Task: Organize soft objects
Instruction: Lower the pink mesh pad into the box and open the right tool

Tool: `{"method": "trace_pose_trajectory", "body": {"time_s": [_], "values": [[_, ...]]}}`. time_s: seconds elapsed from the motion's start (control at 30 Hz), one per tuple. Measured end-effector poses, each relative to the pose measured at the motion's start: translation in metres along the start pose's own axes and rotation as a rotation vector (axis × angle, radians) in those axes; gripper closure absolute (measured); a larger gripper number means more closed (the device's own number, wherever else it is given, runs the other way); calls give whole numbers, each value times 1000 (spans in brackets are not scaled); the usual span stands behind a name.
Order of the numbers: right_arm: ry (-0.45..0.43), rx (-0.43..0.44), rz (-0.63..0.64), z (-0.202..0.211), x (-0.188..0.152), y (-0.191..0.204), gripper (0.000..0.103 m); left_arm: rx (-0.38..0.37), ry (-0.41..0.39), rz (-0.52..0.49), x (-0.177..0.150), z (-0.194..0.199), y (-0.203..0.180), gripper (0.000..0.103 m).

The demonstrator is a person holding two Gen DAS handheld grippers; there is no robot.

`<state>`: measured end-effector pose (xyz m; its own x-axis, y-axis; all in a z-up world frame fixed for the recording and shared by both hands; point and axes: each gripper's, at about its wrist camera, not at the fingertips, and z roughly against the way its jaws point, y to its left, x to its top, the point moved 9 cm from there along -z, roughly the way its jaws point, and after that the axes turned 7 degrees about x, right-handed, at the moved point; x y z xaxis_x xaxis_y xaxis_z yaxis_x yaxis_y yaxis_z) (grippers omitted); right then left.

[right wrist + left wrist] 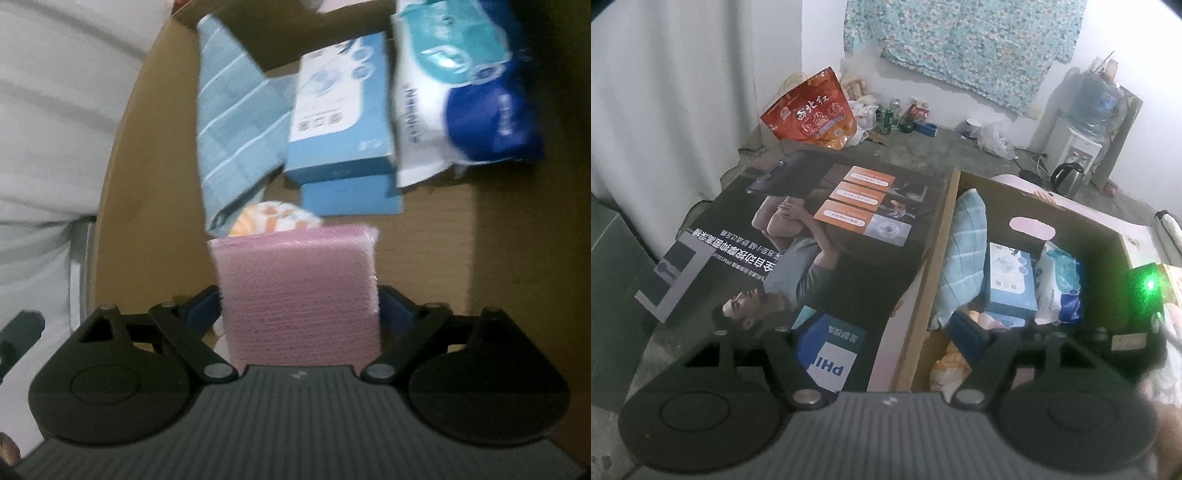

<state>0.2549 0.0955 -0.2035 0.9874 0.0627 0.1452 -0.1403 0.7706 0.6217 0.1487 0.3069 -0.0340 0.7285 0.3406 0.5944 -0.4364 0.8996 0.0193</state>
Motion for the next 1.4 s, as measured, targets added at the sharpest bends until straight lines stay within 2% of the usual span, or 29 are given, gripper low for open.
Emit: {"method": "trace_pose_trajectory", "body": {"time_s": [0.23,0.43,0.5,0.6,0.67,0.7,0.8,1.0,1.13,1.3,1.4], "values": [[-92,-29,39,31,1,0,14,-1,-7,1,-2,2,0,28],[-154,-75,-5,49,4,-9,31,-11,-11,-1,-4,5,-2,28],[-168,-44,17,55,1,-1,41,-17,-15,-2,-6,7,-4,28],[-147,29,81,53,-5,23,49,-20,-16,-3,-7,8,-4,28],[-89,111,134,44,-12,40,50,-21,-12,0,-8,7,-5,28],[-48,124,155,36,-16,46,50,-22,-8,1,-9,7,-4,28],[-48,52,187,29,-16,42,52,-20,1,6,-11,5,-3,28],[-88,-25,136,37,-2,27,55,-29,-2,5,-12,5,-4,28],[-87,-11,81,43,-2,11,54,-40,-11,7,-14,7,-7,28],[-166,-84,107,64,0,5,52,-47,-11,6,-17,9,-9,28],[-150,-109,109,65,-1,2,50,-52,-15,7,-18,11,-9,28]]}}
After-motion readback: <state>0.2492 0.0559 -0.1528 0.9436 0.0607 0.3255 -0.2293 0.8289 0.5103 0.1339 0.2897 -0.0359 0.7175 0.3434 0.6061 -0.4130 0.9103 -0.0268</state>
